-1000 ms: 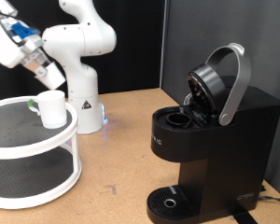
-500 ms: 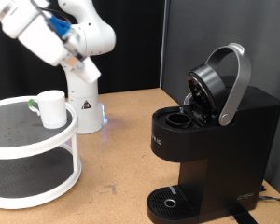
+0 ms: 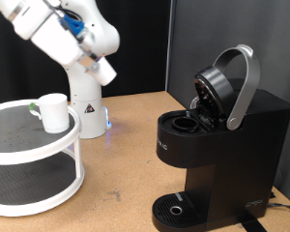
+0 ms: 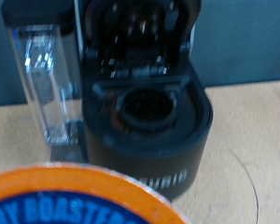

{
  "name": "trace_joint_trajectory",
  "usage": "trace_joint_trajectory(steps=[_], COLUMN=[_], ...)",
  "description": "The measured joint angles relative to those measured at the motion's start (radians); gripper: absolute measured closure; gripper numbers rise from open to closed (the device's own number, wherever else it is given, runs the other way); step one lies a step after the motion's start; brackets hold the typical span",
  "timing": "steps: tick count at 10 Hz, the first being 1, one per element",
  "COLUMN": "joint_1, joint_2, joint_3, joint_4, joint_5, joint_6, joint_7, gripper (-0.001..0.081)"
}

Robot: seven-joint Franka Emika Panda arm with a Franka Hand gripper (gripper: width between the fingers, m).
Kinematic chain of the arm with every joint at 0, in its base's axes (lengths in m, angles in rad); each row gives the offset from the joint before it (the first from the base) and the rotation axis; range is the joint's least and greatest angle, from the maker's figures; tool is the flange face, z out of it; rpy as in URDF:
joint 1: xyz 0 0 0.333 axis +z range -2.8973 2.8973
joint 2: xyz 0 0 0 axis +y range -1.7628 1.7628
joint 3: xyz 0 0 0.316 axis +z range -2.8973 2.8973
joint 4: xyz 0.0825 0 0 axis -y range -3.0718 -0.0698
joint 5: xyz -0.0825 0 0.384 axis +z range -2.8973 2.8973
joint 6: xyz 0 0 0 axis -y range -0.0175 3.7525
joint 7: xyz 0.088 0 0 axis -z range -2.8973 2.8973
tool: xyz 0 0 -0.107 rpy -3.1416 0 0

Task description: Make a cup of coffee with the keurig machine

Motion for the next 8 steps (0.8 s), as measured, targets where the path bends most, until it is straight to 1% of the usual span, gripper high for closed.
trace_joint_trajectory(steps=[2,6,8], joint_1=[0.025,0.067,0.077], joint_2=[0.030,0.096,0.116], joint_3=[0.031,0.094,0.119], joint_4=[0.029,0.102,0.126], joint_5=[0.028,0.053,0.071], joint_6=[0.014,0.018,0.024], joint_7=[0.014,0.049,0.065], gripper=[0.0351,0.0351,0.0351])
